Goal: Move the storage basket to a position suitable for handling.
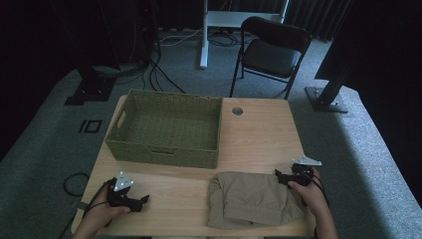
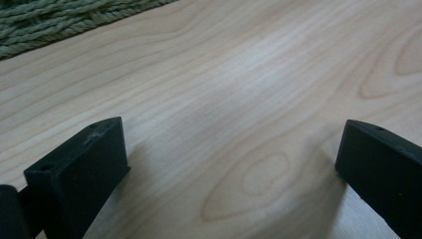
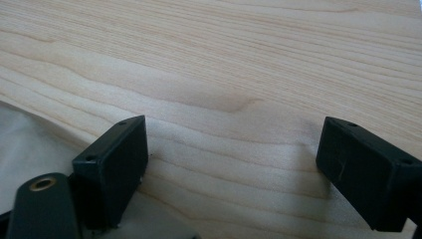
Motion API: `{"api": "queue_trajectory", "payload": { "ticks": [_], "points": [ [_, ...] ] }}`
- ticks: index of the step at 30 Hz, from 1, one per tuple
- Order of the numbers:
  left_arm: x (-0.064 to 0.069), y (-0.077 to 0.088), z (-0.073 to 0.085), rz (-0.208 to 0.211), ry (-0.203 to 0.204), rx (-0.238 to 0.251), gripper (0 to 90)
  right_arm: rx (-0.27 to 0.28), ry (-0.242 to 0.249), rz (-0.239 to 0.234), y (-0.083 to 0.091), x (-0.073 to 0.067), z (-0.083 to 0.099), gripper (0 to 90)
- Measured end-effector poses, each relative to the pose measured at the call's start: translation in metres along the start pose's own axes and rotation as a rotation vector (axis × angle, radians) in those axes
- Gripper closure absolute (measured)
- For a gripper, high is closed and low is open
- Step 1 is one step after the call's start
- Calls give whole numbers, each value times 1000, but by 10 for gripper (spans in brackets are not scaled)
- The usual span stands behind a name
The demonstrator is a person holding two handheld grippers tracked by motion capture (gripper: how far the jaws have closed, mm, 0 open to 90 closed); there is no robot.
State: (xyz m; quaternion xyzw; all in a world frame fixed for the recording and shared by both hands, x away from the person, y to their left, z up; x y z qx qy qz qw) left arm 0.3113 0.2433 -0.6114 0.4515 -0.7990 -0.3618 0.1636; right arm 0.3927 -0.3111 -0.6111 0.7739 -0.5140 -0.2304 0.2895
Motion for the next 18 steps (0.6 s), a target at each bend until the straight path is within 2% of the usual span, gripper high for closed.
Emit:
{"api": "queue_trajectory", "payload": {
  "ticks": [2,3,7,11,14,16,18],
  "points": [
    [0,2,2,9,-11,-1,6,2,4,-6,0,0,0,131],
    [-2,2,2,5,-2,2,6,5,3,-13,0,0,-1,131],
    [-9,6,3,-12,-2,5,6,15,-29,-36,2,0,-5,132],
    [-14,10,-1,-12,3,21,6,42,-23,-34,6,-1,-15,132],
    [-17,13,-4,-22,2,27,6,59,-47,-42,9,-4,-24,131],
    [-18,14,-7,-19,16,38,6,69,-71,-57,12,-7,-31,131],
    [-19,15,-10,-16,19,44,6,81,-62,-61,14,-10,-36,131]
  ]
}}
Point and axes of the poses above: each handheld gripper's, and its own axes: y roughly backward along the jaws, z roughly out of its underside, x roughly to its right, the point moved 8 cm from there along -y, roughly forward along the jaws, and after that the axes turned 4 degrees about -z, right-handed, at the moved point
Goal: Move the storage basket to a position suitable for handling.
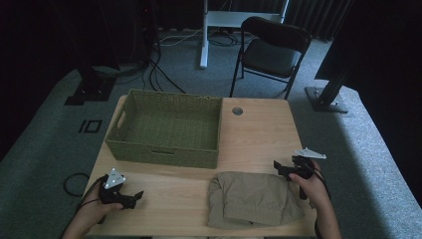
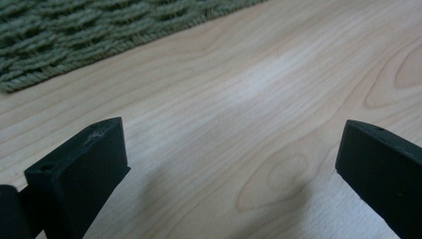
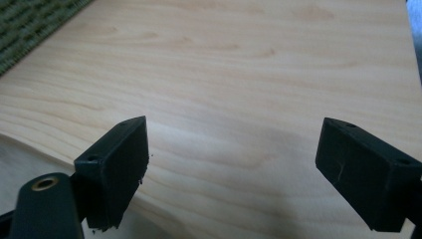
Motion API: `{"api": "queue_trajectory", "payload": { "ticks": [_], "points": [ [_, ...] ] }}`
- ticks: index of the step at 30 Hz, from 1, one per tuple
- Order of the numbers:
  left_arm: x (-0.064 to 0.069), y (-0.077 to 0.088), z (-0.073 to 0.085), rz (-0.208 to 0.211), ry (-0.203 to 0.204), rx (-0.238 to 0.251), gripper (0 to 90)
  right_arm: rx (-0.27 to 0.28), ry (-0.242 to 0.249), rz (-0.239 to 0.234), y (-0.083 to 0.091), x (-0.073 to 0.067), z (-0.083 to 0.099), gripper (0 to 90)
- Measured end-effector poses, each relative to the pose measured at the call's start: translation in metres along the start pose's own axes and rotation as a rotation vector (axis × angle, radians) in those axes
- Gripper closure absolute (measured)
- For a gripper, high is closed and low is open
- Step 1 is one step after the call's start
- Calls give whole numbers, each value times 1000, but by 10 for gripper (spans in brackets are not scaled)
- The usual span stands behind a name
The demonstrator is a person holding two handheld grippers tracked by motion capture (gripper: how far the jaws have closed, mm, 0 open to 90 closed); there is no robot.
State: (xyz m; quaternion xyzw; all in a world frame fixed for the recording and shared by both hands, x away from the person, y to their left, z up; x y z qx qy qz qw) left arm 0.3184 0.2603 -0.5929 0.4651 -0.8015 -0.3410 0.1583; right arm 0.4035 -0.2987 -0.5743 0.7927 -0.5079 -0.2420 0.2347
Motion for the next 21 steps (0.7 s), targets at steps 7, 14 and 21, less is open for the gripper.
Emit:
{"api": "queue_trajectory", "payload": {
  "ticks": [7,14,21],
  "points": [
    [-6,6,-8,-13,22,33,7,13,40,-29,5,-19,-15,135],
    [-12,13,-16,-14,35,46,7,24,66,-65,3,-40,-26,136],
    [-19,21,-27,-27,27,62,7,38,74,-102,-1,-60,-38,136]
  ]
}}
Point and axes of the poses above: each handheld gripper's, and its own axes: y roughly backward along the jaws, z roughly out of its underside, x roughly to its right, the point moved 8 cm from there along -y, roughly forward along the jaws, and after that the axes turned 4 degrees about -z, right-handed, at the moved point
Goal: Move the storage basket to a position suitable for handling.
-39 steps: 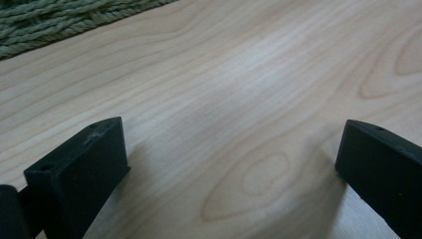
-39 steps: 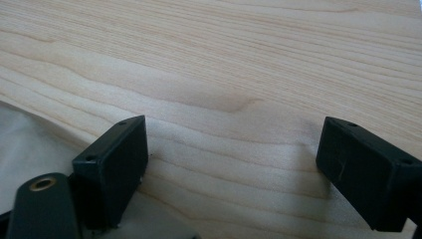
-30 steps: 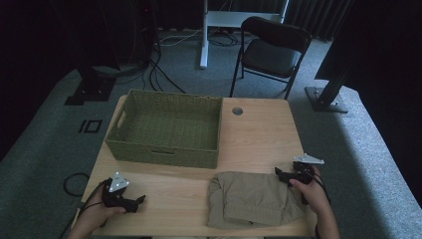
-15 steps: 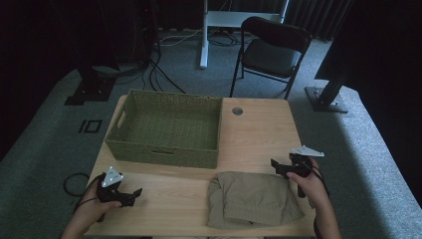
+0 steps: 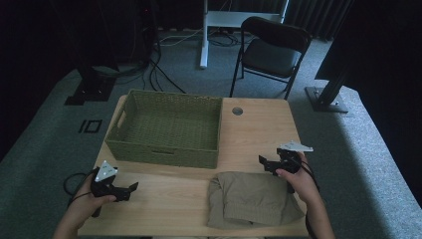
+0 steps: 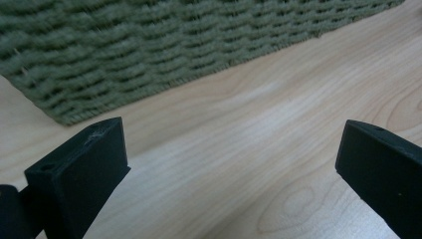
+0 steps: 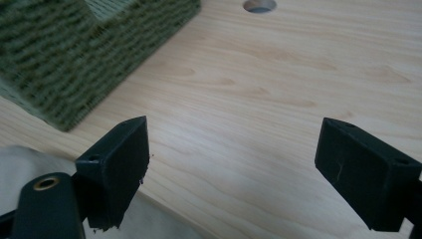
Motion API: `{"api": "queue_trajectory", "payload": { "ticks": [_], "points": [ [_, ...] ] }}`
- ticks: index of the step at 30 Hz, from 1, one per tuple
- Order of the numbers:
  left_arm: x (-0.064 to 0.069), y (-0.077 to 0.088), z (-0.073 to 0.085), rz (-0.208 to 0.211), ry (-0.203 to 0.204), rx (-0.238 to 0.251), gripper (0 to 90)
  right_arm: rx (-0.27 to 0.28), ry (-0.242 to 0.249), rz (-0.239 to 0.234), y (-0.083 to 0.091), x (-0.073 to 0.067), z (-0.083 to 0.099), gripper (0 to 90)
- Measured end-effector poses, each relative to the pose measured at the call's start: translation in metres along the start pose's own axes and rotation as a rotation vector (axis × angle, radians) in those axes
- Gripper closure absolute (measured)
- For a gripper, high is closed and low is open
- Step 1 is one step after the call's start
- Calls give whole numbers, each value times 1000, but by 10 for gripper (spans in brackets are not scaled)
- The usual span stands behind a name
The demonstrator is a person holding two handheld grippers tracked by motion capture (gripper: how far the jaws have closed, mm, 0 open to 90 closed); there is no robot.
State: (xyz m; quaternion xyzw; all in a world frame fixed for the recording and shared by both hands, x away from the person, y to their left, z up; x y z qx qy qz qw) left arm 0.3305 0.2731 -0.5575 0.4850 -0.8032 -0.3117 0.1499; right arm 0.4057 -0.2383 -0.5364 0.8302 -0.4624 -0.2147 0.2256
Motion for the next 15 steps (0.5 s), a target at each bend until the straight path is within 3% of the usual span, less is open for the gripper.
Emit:
{"api": "queue_trajectory", "payload": {
  "ticks": [15],
  "points": [
    [-18,13,-31,-20,11,49,7,34,24,-51,-12,-30,-27,135]
  ]
}}
Point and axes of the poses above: each handheld gripper's, and its own axes: y roughly backward along the jaws, z roughly out of its underside, x roughly to its right, the point moved 8 cm from there along -y, roughly forward along the jaws, and after that the axes turned 4 degrees about -z, right-handed, at the moved point
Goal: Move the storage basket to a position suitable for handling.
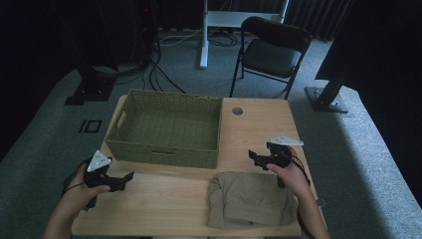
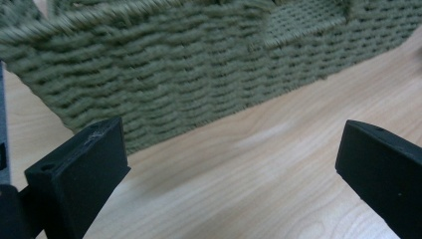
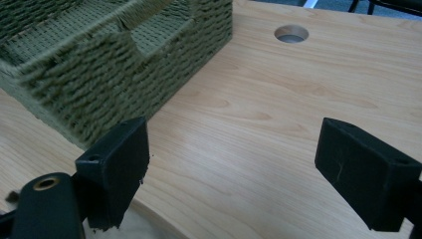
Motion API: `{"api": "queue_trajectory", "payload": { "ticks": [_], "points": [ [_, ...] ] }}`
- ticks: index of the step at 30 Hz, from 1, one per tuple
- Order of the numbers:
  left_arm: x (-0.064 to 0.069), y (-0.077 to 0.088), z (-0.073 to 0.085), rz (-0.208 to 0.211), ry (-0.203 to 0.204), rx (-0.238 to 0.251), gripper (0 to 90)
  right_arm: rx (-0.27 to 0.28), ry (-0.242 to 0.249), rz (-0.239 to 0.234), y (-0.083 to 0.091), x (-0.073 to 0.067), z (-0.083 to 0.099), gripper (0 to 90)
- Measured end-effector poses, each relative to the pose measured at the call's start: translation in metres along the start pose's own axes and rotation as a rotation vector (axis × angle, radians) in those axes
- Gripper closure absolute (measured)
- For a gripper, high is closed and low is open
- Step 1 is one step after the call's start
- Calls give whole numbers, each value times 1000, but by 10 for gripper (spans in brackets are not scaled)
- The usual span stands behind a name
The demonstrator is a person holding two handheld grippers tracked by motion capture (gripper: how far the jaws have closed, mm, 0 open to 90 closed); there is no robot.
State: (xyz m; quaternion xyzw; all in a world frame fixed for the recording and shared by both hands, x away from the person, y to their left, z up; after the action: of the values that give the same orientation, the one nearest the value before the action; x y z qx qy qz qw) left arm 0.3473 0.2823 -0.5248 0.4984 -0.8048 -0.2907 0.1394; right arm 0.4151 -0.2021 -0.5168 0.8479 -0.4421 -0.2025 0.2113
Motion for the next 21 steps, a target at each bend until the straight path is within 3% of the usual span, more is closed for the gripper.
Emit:
{"api": "queue_trajectory", "payload": {
  "ticks": [11,21],
  "points": [
    [-14,6,-24,0,36,50,7,15,43,-37,-13,-26,-18,135],
    [-39,4,-42,-79,89,81,7,25,73,-62,-27,-47,-32,135]
  ]
}}
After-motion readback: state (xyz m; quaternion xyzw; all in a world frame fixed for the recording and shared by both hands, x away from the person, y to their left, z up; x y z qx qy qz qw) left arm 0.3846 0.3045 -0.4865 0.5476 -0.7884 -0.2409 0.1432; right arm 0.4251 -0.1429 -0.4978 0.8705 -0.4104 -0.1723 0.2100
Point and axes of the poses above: each handheld gripper's, and its own axes: y roughly backward along the jaws, z roughly out of its underside, x roughly to its right, the point moved 8 cm from there along -y, roughly forward along the jaws, and after that the axes turned 4 degrees about -z, right-handed, at the moved point
